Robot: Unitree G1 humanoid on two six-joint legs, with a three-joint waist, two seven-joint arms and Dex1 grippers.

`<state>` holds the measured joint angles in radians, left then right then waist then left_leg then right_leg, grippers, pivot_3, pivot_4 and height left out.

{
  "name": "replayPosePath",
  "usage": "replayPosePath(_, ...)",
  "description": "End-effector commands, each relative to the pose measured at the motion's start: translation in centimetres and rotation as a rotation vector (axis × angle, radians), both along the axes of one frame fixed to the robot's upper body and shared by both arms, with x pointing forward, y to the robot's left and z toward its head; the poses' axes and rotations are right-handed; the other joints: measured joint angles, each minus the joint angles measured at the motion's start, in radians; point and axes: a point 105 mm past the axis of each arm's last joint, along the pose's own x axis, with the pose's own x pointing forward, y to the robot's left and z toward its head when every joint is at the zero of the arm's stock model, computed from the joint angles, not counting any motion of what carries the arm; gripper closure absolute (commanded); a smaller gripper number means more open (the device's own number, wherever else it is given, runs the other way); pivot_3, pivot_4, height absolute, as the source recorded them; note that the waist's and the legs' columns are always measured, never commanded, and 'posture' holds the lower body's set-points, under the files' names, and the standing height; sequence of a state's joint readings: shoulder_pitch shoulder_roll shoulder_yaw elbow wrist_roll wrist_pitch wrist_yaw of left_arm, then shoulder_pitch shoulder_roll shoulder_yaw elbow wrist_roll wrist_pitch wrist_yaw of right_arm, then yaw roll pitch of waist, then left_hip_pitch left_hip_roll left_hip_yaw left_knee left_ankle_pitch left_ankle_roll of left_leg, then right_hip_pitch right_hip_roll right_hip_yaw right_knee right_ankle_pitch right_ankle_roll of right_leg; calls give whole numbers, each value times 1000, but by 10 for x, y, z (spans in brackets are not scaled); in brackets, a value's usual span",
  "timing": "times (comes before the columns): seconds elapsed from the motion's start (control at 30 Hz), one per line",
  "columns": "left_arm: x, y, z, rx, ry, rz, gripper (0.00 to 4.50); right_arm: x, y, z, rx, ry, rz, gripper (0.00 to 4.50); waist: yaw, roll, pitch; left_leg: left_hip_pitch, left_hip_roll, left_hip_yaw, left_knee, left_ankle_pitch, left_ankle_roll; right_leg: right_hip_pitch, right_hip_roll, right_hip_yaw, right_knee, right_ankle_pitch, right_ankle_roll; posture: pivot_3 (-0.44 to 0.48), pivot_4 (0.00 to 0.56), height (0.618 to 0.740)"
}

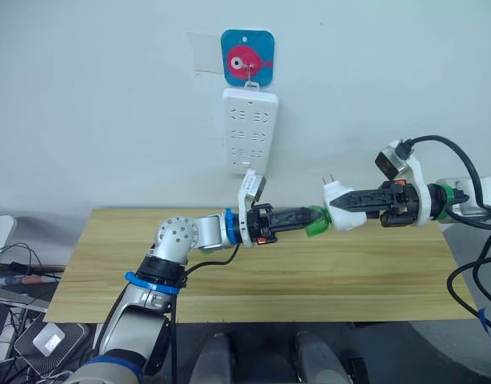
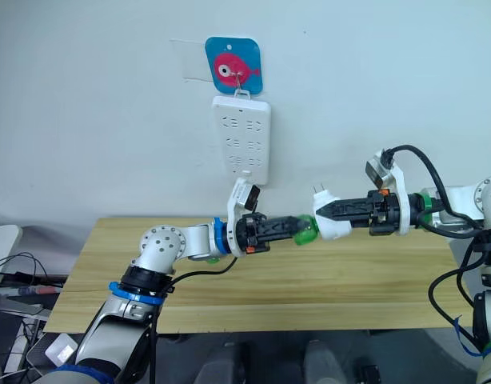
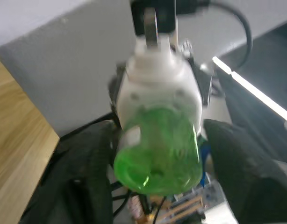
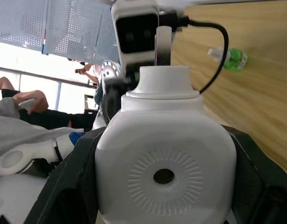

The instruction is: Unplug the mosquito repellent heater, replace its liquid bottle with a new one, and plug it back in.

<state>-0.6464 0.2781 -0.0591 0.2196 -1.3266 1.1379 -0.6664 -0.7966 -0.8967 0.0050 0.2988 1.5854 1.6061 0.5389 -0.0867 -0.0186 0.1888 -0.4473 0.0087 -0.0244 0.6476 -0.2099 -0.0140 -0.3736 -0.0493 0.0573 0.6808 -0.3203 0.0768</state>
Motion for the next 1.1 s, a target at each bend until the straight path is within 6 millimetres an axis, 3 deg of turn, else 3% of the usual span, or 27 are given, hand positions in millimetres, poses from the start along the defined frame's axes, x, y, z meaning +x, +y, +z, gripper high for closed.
replayPosePath(0.03,3,5,18,-45,-42,14,37,-1,-3,12,29,-31,-3,1498,0,0,0,0,0,0,0,0,0,0,0,0,0,0,0,-104,167,740)
replayPosePath(0.2,9,20,25,4,-149,121,12,3,-8,12,44,-24,-37,1498,1,0,0,0,0,0,0,0,0,0,0,1,0,0,0,-109,169,740)
replayPosePath(0.3,-11,24,25,198,-547,127,12,9,-15,12,50,-9,-86,1498,-3,0,0,0,0,1,-1,0,0,0,0,2,-1,0,0,-100,166,740)
replayPosePath(0.37,-19,26,18,264,-685,118,12,10,-17,12,56,-5,-98,1498,0,0,0,1,0,3,-2,0,-1,0,1,4,-1,0,0,-87,166,740)
replayPosePath(0.47,-28,29,-1,389,-1134,185,12,12,-20,13,71,8,-110,1498,5,0,0,1,0,4,-2,0,0,0,0,5,-2,0,0,-81,169,740)
replayPosePath(0.57,-21,30,2,418,-1539,395,12,13,-21,11,68,16,-117,1498,17,0,0,2,0,5,-2,0,0,0,0,6,-2,0,0,-73,165,740)
replayPosePath(0.67,-25,26,1,409,-1868,467,12,13,-20,10,66,18,-113,1498,36,0,0,2,1,5,-1,0,0,0,0,6,-1,1,-1,-69,165,740)
replayPosePath(0.87,-27,7,-1,334,-2123,505,12,9,-13,10,63,14,-76,1498,47,0,0,2,0,6,-1,0,0,0,-2,6,-1,1,-1,-65,157,740)
replayPosePath(1.1,-20,-10,1,294,-2200,549,12,7,-5,13,70,4,-39,1498,49,1,0,2,0,5,-1,0,0,-1,-2,5,0,1,-1,-73,152,740)
